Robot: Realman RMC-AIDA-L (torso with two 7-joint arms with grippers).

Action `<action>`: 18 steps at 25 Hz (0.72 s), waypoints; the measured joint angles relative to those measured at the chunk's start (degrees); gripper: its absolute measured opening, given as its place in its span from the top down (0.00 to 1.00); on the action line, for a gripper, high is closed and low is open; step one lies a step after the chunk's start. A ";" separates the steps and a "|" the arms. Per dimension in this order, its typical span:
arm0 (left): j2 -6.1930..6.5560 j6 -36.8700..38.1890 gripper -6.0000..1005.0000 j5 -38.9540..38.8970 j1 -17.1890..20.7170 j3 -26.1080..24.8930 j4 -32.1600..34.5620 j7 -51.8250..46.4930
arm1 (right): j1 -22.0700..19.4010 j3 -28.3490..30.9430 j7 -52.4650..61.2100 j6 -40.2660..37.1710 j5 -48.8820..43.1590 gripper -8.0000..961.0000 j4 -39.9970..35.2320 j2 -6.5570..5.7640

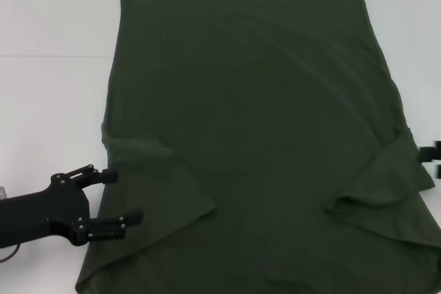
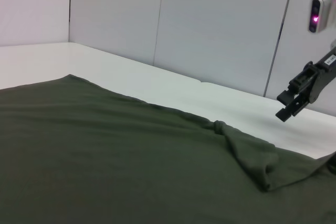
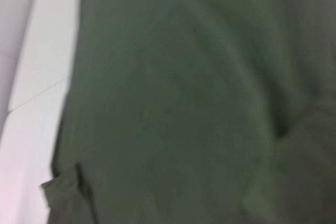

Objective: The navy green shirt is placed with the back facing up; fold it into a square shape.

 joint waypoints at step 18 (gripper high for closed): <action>0.00 -0.28 0.07 -0.44 -0.55 -0.05 -1.31 -0.68 | 7.37 -4.81 3.35 5.92 -12.75 0.27 -0.47 -2.24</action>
